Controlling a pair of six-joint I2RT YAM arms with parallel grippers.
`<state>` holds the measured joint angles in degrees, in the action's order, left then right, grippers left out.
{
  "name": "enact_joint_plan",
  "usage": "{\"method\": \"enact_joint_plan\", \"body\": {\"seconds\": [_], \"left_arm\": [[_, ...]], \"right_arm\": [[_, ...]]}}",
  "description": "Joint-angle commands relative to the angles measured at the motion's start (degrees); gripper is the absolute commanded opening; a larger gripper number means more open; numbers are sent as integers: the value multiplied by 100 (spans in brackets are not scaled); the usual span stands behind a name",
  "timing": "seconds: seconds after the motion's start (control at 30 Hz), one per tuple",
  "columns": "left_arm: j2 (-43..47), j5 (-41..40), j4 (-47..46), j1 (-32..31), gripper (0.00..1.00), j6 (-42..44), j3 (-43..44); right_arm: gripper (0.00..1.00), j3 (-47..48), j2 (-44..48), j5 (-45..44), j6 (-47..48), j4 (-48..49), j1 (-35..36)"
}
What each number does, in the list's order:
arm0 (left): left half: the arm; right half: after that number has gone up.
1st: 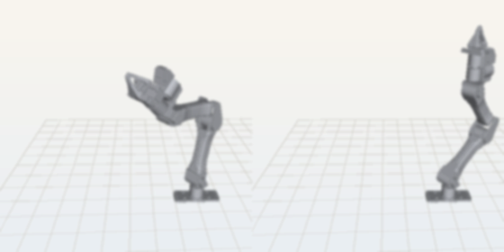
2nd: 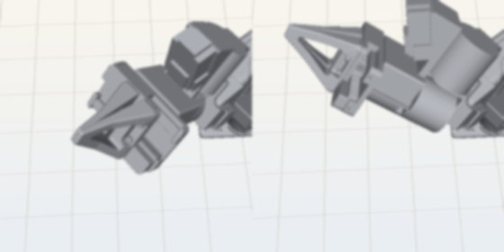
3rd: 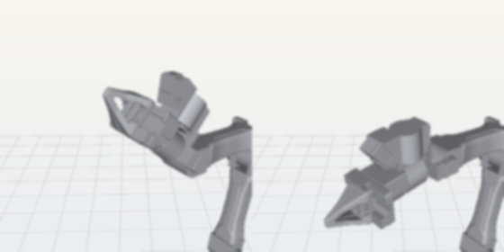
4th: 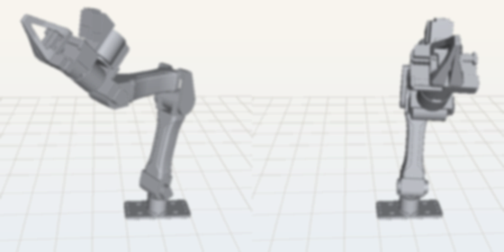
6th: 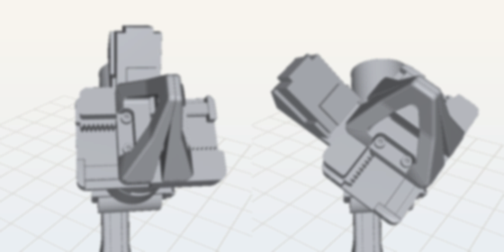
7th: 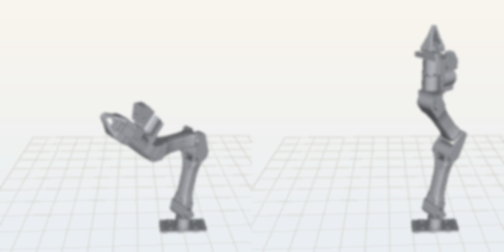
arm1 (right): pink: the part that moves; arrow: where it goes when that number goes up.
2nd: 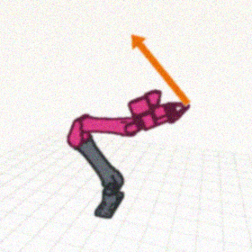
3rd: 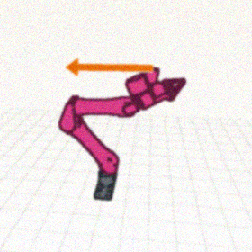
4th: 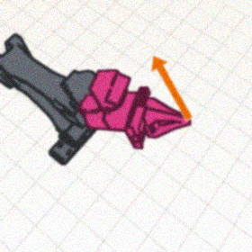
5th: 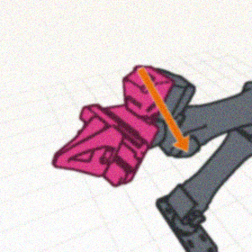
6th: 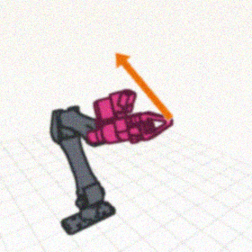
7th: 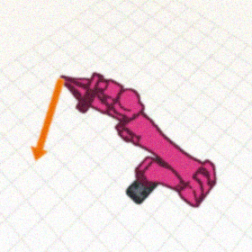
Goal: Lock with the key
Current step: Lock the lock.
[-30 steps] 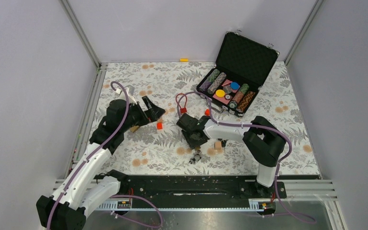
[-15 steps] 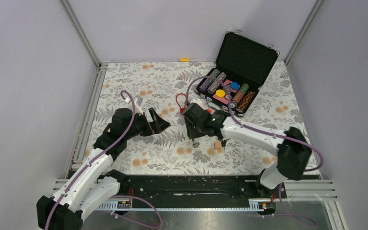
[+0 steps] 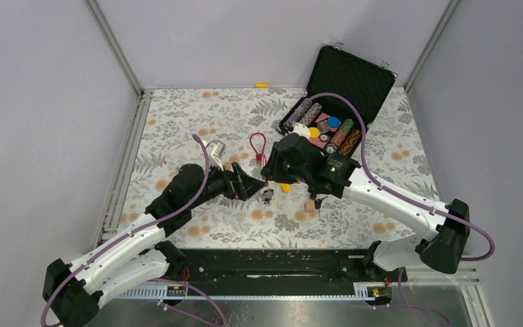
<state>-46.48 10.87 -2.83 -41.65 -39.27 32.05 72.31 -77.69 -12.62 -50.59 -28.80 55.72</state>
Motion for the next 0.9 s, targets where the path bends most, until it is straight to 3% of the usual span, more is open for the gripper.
{"method": "enact_joint_plan", "body": {"seconds": [0.0, 0.17, 0.37, 0.57, 0.8, 0.87], "left_arm": [[25, -600, -1360, -294, 95, 96, -208], [-94, -888, -1667, -647, 94, 212, -235], [-74, -1482, -2114, -838, 79, -46, -379], [-71, -1754, -2904, -945, 70, -462, -750], [-327, -1940, -3064, -1099, 45, -570, -699], [-335, -1925, -3199, -1112, 33, -573, -730]], "right_arm": [[24, 94, 376, -68, -687, 291, 26], [20, 37, 511, -7, -1071, 371, 31], [20, 13, 533, -13, -1221, 406, 26], [21, -85, 528, 115, -1361, 560, 26], [23, -126, 514, 229, -1435, 618, 26], [24, -159, 510, 268, -1459, 625, 26]]}}
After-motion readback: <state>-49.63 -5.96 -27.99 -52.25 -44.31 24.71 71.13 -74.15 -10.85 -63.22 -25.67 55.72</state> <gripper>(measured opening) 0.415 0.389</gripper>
